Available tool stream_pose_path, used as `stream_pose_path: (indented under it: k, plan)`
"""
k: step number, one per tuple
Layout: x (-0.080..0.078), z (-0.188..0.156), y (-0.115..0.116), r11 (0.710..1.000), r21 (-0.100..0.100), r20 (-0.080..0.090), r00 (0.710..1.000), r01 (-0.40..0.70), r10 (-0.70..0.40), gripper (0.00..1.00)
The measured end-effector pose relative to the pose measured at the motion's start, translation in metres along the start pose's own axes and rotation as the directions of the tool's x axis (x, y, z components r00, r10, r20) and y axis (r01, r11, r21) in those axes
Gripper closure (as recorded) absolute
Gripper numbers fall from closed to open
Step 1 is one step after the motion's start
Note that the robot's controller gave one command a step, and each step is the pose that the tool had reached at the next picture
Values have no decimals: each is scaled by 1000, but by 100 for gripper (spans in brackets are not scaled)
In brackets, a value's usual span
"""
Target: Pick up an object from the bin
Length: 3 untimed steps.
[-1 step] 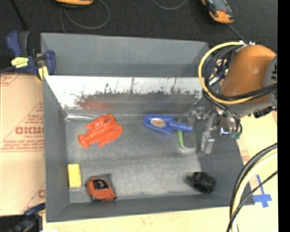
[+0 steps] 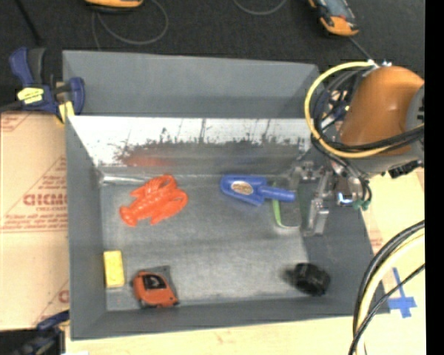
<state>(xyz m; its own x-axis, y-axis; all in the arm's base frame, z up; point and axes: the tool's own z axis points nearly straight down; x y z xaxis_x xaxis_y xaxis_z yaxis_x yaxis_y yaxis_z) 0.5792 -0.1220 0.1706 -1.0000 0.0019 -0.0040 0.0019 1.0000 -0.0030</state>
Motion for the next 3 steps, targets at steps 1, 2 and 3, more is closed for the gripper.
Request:
stream_pose_path:
  k: [1, 2, 3]
  plan:
    - [-20, 10, 10, 999, 0, 2, 999, 35, -35, 0]
    - [-61, 15, 20, 977, -1, 2, 977, 214, -214, 0]
    - [-68, 40, 26, 996, -4, 3, 996, 86, -86, 0]
